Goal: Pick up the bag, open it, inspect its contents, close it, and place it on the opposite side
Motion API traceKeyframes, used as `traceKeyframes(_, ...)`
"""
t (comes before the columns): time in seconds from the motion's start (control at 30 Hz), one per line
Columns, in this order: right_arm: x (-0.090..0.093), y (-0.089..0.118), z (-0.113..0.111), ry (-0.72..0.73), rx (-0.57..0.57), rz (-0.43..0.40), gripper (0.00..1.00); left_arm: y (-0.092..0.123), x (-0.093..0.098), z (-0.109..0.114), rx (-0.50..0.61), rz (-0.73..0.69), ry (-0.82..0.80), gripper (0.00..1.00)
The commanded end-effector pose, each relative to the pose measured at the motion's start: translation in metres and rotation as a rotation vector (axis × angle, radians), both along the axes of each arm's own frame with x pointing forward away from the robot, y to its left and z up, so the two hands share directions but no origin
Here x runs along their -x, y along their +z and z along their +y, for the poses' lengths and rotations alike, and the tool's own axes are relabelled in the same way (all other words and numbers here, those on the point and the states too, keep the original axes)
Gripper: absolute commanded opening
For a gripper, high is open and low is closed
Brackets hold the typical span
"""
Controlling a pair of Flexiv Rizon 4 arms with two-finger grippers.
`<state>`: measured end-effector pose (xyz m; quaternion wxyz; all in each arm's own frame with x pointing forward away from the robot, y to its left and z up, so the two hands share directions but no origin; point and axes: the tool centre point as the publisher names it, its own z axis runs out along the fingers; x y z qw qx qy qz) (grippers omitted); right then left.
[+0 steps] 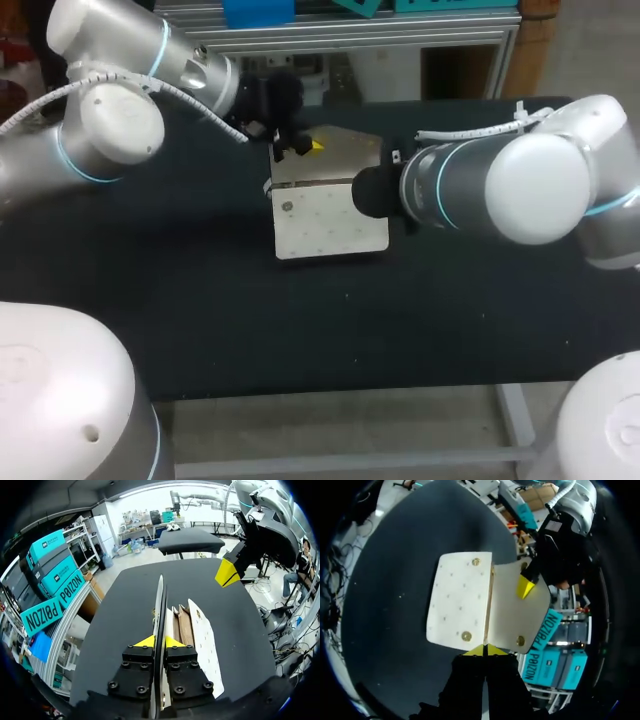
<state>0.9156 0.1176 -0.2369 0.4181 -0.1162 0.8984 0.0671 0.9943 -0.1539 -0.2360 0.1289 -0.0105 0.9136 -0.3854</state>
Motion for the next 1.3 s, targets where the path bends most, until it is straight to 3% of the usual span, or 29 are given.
traceKeyframes(0.03, -0.012, -0.008, 0.010, -0.007, -0.023, -0.104, 0.00, 0.005, 0.019, -0.001, -0.004, -0.047, 0.054, 0.00)
traceKeyframes(0.4, -0.041, -0.028, 0.021, -0.001, -0.026, -0.068, 0.00, 0.001, 0.020, 0.001, 0.039, -0.027, 0.068, 0.00)
traceKeyframes(0.73, -0.054, -0.047, 0.030, 0.000, -0.027, -0.028, 0.00, 0.001, 0.019, -0.001, 0.087, -0.012, 0.058, 0.00)
traceKeyframes(1.3, -0.036, -0.062, 0.027, 0.015, 0.001, 0.022, 0.00, 0.017, 0.013, 0.002, 0.135, -0.056, 0.126, 0.00)
